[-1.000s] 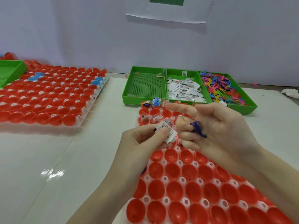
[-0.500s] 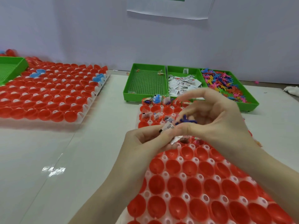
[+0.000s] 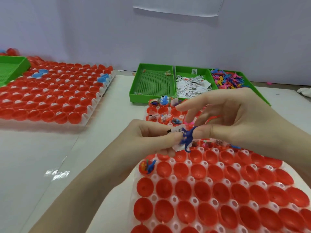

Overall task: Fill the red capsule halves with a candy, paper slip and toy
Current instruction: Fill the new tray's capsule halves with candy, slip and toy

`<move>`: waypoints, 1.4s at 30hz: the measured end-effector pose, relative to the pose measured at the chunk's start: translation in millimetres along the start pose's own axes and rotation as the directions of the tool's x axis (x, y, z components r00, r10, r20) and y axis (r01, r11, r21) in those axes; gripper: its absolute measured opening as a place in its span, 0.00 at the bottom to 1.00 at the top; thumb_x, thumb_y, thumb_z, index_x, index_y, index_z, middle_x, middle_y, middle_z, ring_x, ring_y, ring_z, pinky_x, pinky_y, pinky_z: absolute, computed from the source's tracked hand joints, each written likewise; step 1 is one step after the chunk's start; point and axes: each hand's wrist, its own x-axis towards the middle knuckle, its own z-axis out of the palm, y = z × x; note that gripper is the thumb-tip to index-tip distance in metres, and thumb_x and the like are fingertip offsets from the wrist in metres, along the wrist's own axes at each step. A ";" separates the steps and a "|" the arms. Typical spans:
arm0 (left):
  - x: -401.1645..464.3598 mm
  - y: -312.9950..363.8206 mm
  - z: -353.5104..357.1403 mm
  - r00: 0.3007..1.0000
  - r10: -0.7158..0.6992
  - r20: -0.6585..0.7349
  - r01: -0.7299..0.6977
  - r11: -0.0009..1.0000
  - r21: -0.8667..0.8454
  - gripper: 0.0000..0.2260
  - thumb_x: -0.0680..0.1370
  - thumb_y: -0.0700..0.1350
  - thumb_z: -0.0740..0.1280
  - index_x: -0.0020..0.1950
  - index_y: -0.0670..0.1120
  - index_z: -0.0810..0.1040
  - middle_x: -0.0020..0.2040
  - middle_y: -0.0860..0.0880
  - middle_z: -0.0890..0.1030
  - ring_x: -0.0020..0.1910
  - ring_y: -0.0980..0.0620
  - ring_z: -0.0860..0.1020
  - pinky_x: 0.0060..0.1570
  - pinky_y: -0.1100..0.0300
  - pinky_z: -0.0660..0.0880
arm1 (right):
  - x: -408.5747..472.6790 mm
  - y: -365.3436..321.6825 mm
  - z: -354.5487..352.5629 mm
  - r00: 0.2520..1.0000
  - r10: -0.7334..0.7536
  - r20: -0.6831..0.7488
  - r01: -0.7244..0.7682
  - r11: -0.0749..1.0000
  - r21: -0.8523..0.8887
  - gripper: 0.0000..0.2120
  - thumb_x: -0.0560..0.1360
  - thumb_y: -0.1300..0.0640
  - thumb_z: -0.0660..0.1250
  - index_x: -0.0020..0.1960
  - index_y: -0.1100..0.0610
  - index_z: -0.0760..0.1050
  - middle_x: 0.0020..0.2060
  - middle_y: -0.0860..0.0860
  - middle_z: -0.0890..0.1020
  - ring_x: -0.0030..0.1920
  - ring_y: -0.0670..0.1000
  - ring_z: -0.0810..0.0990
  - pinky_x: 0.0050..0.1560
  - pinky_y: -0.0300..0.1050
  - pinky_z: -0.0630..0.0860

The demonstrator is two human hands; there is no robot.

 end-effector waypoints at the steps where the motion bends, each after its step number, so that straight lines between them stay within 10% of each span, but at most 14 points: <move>1: -0.4 1.1 -1.8 1.000 -0.005 0.022 0.005 1.000 0.015 0.05 0.67 0.48 0.73 0.38 0.47 0.85 0.29 0.52 0.80 0.29 0.61 0.76 0.32 0.72 0.72 | 1.2 -1.0 2.3 1.000 -0.002 -0.007 0.002 0.999 -0.047 0.21 0.64 0.71 0.73 0.44 0.46 0.80 0.38 0.48 0.83 0.35 0.43 0.80 0.38 0.40 0.79; 6: -2.6 3.4 -15.3 0.998 -0.017 0.058 0.013 0.997 0.074 0.03 0.67 0.47 0.73 0.37 0.49 0.86 0.27 0.50 0.78 0.28 0.61 0.74 0.32 0.72 0.70 | 5.2 2.9 11.5 0.999 0.010 -0.054 -0.017 0.991 -0.134 0.26 0.65 0.71 0.72 0.28 0.39 0.75 0.27 0.35 0.79 0.32 0.34 0.78 0.36 0.26 0.73; 12: -2.7 -6.9 -22.8 0.999 -0.052 -0.015 0.053 0.996 0.078 0.06 0.59 0.45 0.75 0.32 0.45 0.85 0.25 0.49 0.79 0.25 0.59 0.74 0.28 0.71 0.70 | 7.9 25.0 31.4 0.997 0.048 0.068 -0.027 0.958 -0.287 0.16 0.69 0.68 0.71 0.52 0.53 0.82 0.41 0.42 0.81 0.35 0.35 0.76 0.40 0.30 0.73; 21: -5.6 -37.6 -26.3 0.948 0.153 -0.281 0.014 0.858 0.514 0.18 0.52 0.64 0.71 0.36 0.57 0.83 0.40 0.63 0.81 0.35 0.62 0.76 0.33 0.74 0.68 | -2.4 43.6 53.1 0.995 0.077 0.062 -0.051 0.935 -0.350 0.11 0.69 0.68 0.70 0.44 0.54 0.83 0.34 0.42 0.80 0.36 0.41 0.78 0.40 0.31 0.74; 31: -19.1 -51.7 -33.8 0.972 0.152 -0.180 0.020 0.708 0.706 0.06 0.66 0.48 0.75 0.35 0.59 0.82 0.39 0.64 0.79 0.42 0.60 0.75 0.39 0.71 0.67 | -6.1 41.0 53.4 0.958 0.073 0.279 0.098 0.828 -0.553 0.07 0.72 0.60 0.68 0.49 0.53 0.79 0.42 0.45 0.80 0.45 0.44 0.74 0.46 0.36 0.70; 42: -26.1 -54.7 -30.9 0.968 0.235 -0.094 -0.067 0.598 0.799 0.17 0.64 0.65 0.59 0.44 0.62 0.82 0.35 0.64 0.80 0.44 0.61 0.75 0.41 0.61 0.73 | -7.7 36.4 58.3 0.935 0.126 0.332 0.103 0.798 -0.594 0.12 0.74 0.62 0.62 0.53 0.52 0.79 0.47 0.45 0.80 0.50 0.46 0.76 0.51 0.42 0.72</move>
